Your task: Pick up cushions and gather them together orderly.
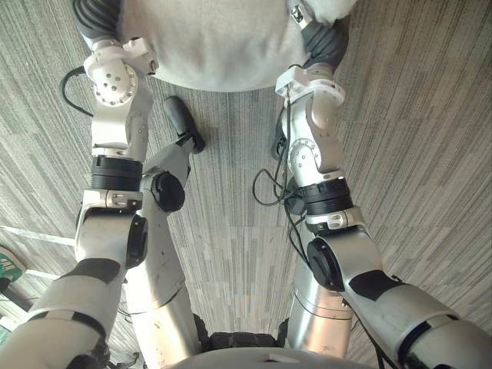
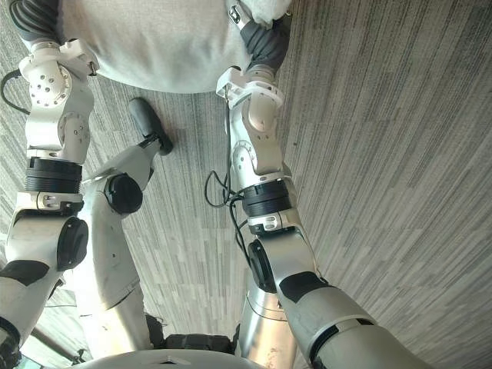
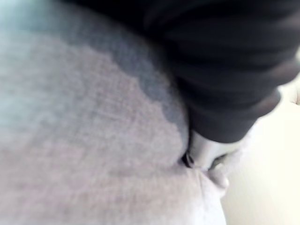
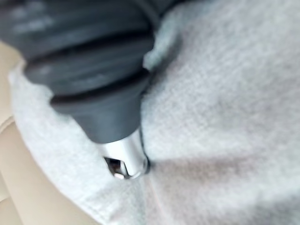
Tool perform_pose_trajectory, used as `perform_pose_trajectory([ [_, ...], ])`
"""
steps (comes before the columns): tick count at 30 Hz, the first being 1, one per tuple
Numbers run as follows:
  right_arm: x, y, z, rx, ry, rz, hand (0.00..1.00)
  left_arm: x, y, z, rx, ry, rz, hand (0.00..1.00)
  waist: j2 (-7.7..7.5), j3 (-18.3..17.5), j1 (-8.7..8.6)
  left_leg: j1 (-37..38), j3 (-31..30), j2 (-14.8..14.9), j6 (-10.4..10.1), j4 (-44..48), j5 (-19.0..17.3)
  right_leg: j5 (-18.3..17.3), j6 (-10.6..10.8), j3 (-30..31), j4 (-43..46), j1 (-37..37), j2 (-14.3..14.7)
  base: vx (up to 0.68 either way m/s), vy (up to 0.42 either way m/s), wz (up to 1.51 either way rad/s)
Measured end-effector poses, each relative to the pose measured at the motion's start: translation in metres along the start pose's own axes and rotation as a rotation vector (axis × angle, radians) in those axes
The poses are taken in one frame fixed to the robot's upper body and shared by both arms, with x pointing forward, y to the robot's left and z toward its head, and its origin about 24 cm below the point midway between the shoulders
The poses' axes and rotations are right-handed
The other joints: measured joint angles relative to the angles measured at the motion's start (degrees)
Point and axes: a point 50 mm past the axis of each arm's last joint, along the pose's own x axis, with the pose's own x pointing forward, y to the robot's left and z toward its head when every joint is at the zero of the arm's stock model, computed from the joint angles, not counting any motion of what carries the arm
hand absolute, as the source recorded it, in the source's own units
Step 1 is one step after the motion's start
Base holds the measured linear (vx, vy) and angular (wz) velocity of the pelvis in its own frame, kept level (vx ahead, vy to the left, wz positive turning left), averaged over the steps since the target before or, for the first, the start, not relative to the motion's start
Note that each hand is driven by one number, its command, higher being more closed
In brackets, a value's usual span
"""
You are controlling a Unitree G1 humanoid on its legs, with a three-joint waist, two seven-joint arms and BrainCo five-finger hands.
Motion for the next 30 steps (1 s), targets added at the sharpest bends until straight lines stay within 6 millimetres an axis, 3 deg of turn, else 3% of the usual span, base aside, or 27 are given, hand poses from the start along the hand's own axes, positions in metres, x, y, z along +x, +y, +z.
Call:
perform_pose_trajectory([
  [9, -0.014, -0.014, -0.002, 0.015, 0.003, -0.015, 1.0, -0.029, -0.001, -0.001, -0.073, -0.022, -0.02, 1.0, 0.0, -0.07, -0.14, 3.28, -0.13, -0.37, 0.15, -1.58, 1.19, 0.48, -0.71, -0.52, -0.85, 3.36, -0.22, -0.07, -0.035, 0.02],
  [14, -0.032, -0.02, -0.001, -0.004, -0.006, 0.02, 1.0, -0.054, 0.009, -0.001, -0.061, -0.066, -0.04, 1.0, -0.01, -0.25, -0.58, 11.96, -0.56, -0.73, -1.07, -5.12, 1.83, 1.15, -1.18, -1.7, -4.94, 12.56, 0.35, -0.06, -0.041, -0.06],
  [18, -0.056, -0.031, -0.01, -0.086, 0.015, 0.041, 1.0, -0.081, 0.026, -0.019, -0.044, -0.03, -0.016, 1.0, -0.09, -3.33, -0.67, 18.39, -1.43, -0.25, -2.26, -6.97, 0.92, 1.75, -1.54, -2.09, -9.47, 20.28, 2.0, -0.05, -0.045, -0.26],
  [20, -0.073, -0.047, -0.02, -0.107, 0.073, 0.013, 1.0, -0.103, 0.031, -0.039, -0.047, 0.063, -0.003, 1.0, -0.19, -4.03, -0.63, 25.1, -1.48, -0.03, -2.72, -7.11, -0.65, 1.47, -1.16, -2.1, -11.47, 27.58, 2.71, -0.01, -0.044, -0.16],
  [22, -0.09, -0.065, -0.027, -0.127, 0.119, -0.027, 1.0, -0.123, 0.034, -0.053, -0.033, 0.129, -0.013, 1.0, -0.26, -6.98, -0.49, 27.69, -1.59, -0.1, -3.01, -7.1, -1.92, 0.79, -1.08, -2.07, -12.44, 30.51, 2.87, 0.05, -0.035, -0.12],
  [28, -0.154, -0.109, -0.044, -0.19, 0.305, -0.114, 1.0, -0.177, 0.052, -0.087, 0.037, 0.329, -0.056, 1.0, -0.24, -7.33, -0.95, 48.52, -1.22, 0.03, -4.93, -8.31, -7.17, -1.78, 0.17, -1.75, -17.54, 52.6, 3.91, 0.13, 0.003, -0.09],
  [30, -0.178, -0.117, -0.05, -0.201, 0.382, -0.12, 1.0, -0.196, 0.067, -0.097, 0.083, 0.394, -0.05, 1.0, -0.49, -10.73, -1.18, 55.42, 0.35, -0.25, -5.33, -11.05, -8.06, -1.79, 0.48, -1.08, -21.41, 59.28, 4.1, 0.22, 0.077, -0.12],
])
